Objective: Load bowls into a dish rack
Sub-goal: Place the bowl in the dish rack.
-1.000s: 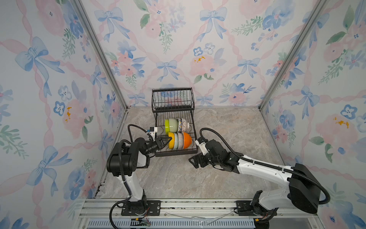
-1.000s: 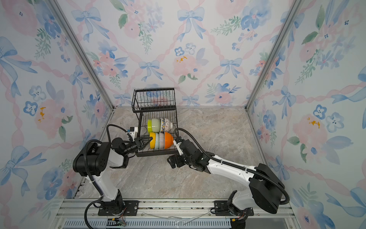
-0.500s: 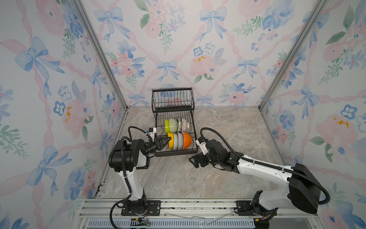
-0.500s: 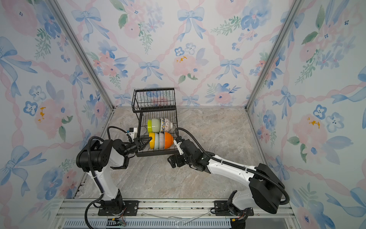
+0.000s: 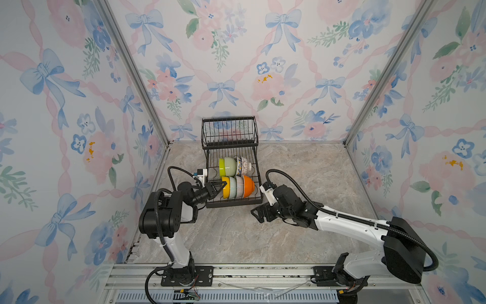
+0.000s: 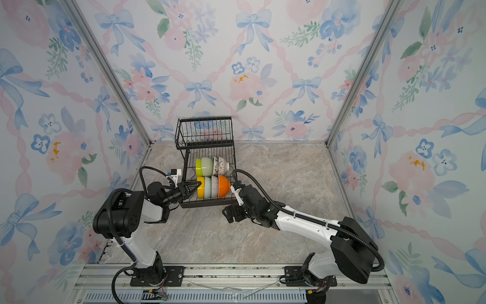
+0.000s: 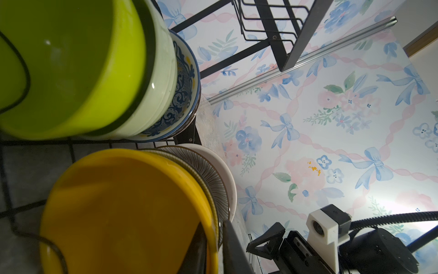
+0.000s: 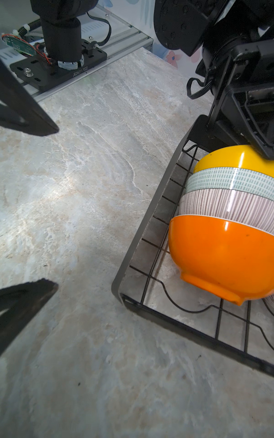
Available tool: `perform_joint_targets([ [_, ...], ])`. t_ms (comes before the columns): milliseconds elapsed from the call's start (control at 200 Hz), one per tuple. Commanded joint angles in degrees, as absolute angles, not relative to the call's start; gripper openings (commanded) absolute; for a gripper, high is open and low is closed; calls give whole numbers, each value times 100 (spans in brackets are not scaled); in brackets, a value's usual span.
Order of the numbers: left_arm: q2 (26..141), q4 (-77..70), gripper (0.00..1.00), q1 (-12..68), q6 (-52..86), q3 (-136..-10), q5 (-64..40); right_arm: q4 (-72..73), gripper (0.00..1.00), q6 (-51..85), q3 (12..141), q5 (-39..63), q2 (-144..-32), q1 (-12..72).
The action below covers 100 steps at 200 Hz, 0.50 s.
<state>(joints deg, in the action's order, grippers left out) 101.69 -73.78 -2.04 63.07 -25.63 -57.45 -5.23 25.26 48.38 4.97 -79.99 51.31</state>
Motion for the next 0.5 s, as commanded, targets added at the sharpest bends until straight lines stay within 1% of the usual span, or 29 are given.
perform_joint_targets([
  [0, 9969, -7163, 20, -258, 6038, -2555, -5621, -404, 96, 2521, 4794, 546, -8046, 5074],
  [260, 9756, -6973, 29, -308, 5979, -2505, -5507, -387, 96, 2522, 4725, 527, -8016, 5064],
  [365, 9516, -6534, 33, -308, 5756, -2511, -5362, -395, 96, 2520, 4736, 526, -8007, 5071],
  [495, 9030, -5534, 37, -308, 5256, -2562, -5029, -418, 96, 2505, 4765, 488, -7972, 5070],
])
